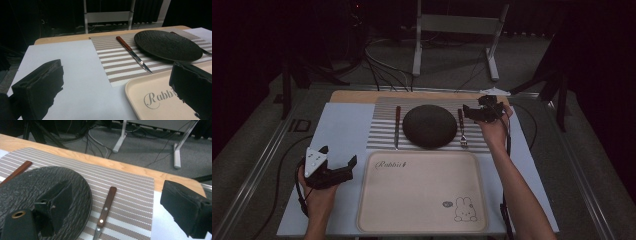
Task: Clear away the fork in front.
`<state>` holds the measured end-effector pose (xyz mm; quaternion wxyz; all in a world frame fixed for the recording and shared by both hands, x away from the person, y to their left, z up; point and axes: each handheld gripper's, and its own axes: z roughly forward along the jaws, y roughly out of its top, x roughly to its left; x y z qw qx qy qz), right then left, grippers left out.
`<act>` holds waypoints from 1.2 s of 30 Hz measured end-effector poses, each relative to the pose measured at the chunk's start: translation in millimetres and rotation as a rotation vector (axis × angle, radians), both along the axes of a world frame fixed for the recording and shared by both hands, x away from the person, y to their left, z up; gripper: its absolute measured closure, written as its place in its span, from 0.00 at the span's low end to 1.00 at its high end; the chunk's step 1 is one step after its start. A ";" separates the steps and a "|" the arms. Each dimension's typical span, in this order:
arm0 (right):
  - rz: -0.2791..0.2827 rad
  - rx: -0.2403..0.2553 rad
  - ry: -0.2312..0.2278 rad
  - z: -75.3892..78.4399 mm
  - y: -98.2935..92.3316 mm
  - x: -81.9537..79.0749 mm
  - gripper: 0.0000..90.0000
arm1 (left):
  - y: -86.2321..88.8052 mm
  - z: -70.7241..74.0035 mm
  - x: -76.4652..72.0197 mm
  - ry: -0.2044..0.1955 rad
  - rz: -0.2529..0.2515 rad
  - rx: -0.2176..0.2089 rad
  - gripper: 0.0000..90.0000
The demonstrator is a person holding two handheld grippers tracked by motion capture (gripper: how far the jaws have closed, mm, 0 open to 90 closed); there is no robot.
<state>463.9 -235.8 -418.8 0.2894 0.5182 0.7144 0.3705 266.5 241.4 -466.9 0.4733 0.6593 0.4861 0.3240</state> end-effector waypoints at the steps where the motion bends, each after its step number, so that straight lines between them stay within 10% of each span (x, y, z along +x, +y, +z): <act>1: -0.008 -0.003 0.009 -2.8 0.6 2.5 0.12 | -0.1 0.1 -0.1 -0.001 -0.001 0.000 0.00; 36: -0.042 -0.070 0.219 -34.1 26.0 44.3 0.18 | 1.9 1.6 -3.1 -0.008 0.000 -0.029 0.00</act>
